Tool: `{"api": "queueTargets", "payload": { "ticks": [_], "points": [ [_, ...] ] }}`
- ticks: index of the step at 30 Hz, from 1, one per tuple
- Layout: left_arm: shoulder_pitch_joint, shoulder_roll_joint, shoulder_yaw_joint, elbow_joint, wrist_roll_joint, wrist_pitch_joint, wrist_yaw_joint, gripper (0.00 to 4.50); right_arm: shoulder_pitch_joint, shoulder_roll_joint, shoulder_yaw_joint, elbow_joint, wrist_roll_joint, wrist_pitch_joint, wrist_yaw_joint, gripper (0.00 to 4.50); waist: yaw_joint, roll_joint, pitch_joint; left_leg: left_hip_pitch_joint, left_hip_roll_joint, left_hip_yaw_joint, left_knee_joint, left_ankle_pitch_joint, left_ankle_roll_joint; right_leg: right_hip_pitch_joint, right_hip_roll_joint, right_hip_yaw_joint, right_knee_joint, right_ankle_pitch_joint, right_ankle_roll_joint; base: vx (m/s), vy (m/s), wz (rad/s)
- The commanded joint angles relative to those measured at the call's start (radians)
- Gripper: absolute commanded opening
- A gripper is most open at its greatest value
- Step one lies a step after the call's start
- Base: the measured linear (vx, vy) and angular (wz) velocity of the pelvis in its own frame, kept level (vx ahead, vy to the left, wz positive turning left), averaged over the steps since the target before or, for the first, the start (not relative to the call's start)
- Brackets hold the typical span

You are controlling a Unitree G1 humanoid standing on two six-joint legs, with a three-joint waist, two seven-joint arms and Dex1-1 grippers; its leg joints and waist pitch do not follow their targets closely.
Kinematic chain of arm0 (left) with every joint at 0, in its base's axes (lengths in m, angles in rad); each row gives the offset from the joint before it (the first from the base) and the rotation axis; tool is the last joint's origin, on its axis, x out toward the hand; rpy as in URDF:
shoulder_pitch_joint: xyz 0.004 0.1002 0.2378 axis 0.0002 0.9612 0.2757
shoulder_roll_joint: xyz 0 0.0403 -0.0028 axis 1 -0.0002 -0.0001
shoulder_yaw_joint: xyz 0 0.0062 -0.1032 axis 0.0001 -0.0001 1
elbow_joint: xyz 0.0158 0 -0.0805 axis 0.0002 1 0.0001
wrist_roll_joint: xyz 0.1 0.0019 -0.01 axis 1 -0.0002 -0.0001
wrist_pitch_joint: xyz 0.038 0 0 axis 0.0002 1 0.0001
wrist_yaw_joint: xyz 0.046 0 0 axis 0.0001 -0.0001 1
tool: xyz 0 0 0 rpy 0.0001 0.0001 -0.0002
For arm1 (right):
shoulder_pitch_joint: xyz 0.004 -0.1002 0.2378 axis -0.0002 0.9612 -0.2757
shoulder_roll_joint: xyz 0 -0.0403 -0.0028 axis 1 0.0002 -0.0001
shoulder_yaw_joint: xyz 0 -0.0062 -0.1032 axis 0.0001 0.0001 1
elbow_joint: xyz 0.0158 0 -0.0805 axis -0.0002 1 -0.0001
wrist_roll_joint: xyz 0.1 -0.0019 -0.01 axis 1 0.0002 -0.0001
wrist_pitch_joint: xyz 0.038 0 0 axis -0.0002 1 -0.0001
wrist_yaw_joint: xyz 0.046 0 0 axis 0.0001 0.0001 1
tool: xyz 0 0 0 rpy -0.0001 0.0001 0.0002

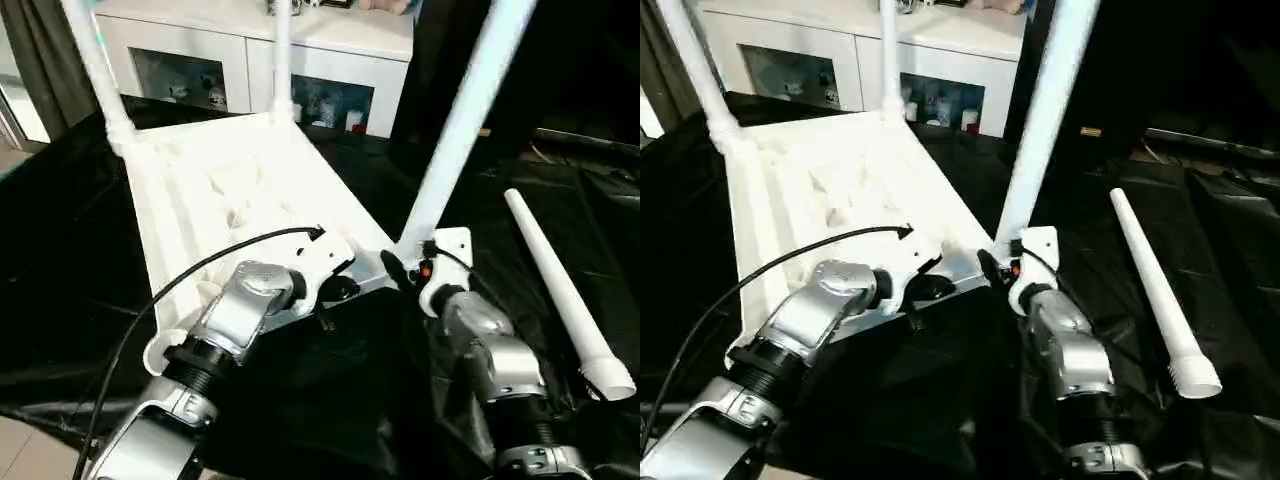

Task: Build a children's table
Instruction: Rotate leg to tighten

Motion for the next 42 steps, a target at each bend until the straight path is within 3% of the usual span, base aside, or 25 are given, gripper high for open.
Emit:
{"api": "queueTargets", "payload": {
  "ticks": [1, 8, 11, 14, 16, 21, 27, 28, 30, 36, 38, 40, 42],
  "points": [
    [-0.001, -0.025, -0.064, 0.0, -0.011, -0.021, -0.025, 0.0, 0.012, 0.017, 0.107, 0.026, 0.014, 0.014, 0.082, 3.79, -0.005, 0.011, -0.045, 0.006, 0.045, -0.023, -0.085, -0.295, 0.002, 0.021, -0.088, 0.053, -0.098, -0.419, -0.116, 0.0, 0.0, 0.0],
    [0.018, 0.043, -0.045, -0.022, -0.019, -0.055, -0.098, 0.0, 0.023, -0.1, 0.117, -0.015, 0.034, 0.0, 0.272, 3.79, -0.001, 0.007, -0.047, -0.003, 0.046, -0.018, -0.082, -0.239, 0.031, 0.034, -0.089, 0.056, -0.085, -0.317, -0.159, 0.0, 0.0, 0.0],
    [0.039, 0.113, -0.043, -0.052, -0.045, -0.092, -0.211, 0.0, 0.036, -0.217, 0.131, -0.057, 0.067, 0.005, 0.479, 3.79, 0.005, 0.007, -0.051, -0.003, 0.047, -0.016, -0.077, -0.203, 0.054, 0.04, -0.089, 0.056, -0.081, -0.279, -0.171, 0.0, 0.0, 0.0],
    [0.052, 0.155, -0.047, -0.073, -0.066, -0.117, -0.286, 0.0, 0.037, -0.274, 0.139, -0.072, 0.092, 0.016, 0.569, 3.79, 0.005, 0.007, -0.052, -0.007, 0.048, -0.014, -0.075, -0.157, 0.074, 0.043, -0.087, 0.055, -0.07, -0.211, -0.199, 0.0, 0.0, 0.0],
    [0.066, 0.201, -0.053, -0.108, -0.095, -0.125, -0.377, 0.0, 0.034, -0.321, 0.154, -0.083, 0.108, 0.028, 0.655, 3.79, 0.004, 0.011, -0.054, -0.003, 0.051, -0.015, -0.075, -0.134, 0.074, 0.043, -0.087, 0.054, -0.063, -0.165, -0.225, 0.0, 0.0, 0.0],
    [0.074, 0.232, -0.057, -0.124, -0.104, -0.125, -0.412, 0.0, 0.026, -0.341, 0.16, -0.079, 0.114, 0.034, 0.703, 3.79, 0.009, 0.013, -0.055, 0.007, 0.054, -0.009, -0.071, -0.11, 0.084, 0.039, -0.085, 0.056, -0.052, -0.069, -0.271, 0.0, 0.0, 0.0],
    [0.08, 0.253, -0.055, -0.121, -0.103, -0.134, -0.419, 0.0, 0.023, -0.346, 0.167, -0.069, 0.131, 0.033, 0.742, 3.66, 0.016, 0.011, -0.053, 0.003, 0.052, -0.011, -0.073, -0.137, 0.06, 0.044, -0.089, 0.056, -0.057, -0.141, -0.249, 0.0, 0.0, 0.0],
    [0.083, 0.256, -0.055, -0.122, -0.101, -0.135, -0.423, 0.0, 0.025, -0.345, 0.17, -0.07, 0.133, 0.034, 0.746, 3.38, 0.015, 0.009, -0.053, 0.003, 0.052, -0.011, -0.073, -0.136, 0.059, 0.044, -0.088, 0.056, -0.057, -0.142, -0.246, 0.0, 0.0, 0.0],
    [0.085, 0.258, -0.055, -0.123, -0.099, -0.135, -0.425, 0.0, 0.03, -0.344, 0.172, -0.074, 0.135, 0.036, 0.748, 3.38, 0.016, 0.01, -0.054, 0.002, 0.051, -0.011, -0.072, -0.124, 0.06, 0.045, -0.088, 0.056, -0.055, -0.13, -0.246, 0.0, 0.0, 0.0],
    [0.08, 0.257, -0.056, -0.113, -0.089, -0.133, -0.406, 0.0, 0.044, -0.323, 0.166, -0.068, 0.123, 0.03, 0.705, 2.82, 0.015, 0.009, -0.054, 0.001, 0.05, -0.011, -0.072, -0.118, 0.06, 0.046, -0.088, 0.056, -0.054, -0.122, -0.248, 0.0, 0.0, 0.0],
    [0.071, 0.241, -0.054, -0.097, -0.078, -0.124, -0.367, 0.0, 0.047, -0.287, 0.145, -0.049, 0.108, 0.019, 0.62, 2.79, 0.015, 0.01, -0.052, 0.003, 0.051, -0.011, -0.073, -0.134, 0.054, 0.044, -0.089, 0.056, -0.058, -0.15, -0.243, 0.0, 0.0, 0.0],
    [0.045, 0.193, -0.047, -0.052, -0.056, -0.108, -0.279, 0.0, 0.046, -0.219, 0.113, -0.014, 0.092, 0.032, 0.478, 2.75, 0.007, 0.011, -0.044, 0.01, 0.049, -0.013, -0.079, -0.218, 0.015, 0.033, -0.087, 0.054, -0.076, -0.303, -0.209, 0.0, 0.0, 0.0],
    [0.021, 0.139, -0.04, -0.013, -0.037, -0.09, -0.193, 0.0, 0.042, -0.152, 0.083, 0.008, 0.086, 0.047, 0.347, 2.75, 0.006, 0.013, -0.044, 0.011, 0.049, -0.016, -0.079, -0.239, 0.0, 0.032, -0.091, 0.055, -0.08, -0.352, -0.192, 0.0, 0.0, 0.0]
  ]
}}
